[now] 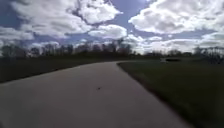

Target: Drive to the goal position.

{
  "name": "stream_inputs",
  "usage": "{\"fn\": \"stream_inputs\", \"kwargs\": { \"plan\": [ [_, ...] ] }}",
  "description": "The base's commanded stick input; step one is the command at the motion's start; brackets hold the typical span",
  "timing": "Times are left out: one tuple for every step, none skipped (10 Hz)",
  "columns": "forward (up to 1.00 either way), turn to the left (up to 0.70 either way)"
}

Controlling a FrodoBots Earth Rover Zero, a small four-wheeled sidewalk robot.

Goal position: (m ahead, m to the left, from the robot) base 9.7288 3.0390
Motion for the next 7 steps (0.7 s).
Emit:
{"fn": "stream_inputs", "kwargs": {
  "plan": [
    [1.00,0.00],
    [1.00,0.00],
    [1.00,0.00],
    [1.00,0.00],
    [1.00,0.00],
    [1.00,0.00],
    [1.00,0.00]
  ]
}}
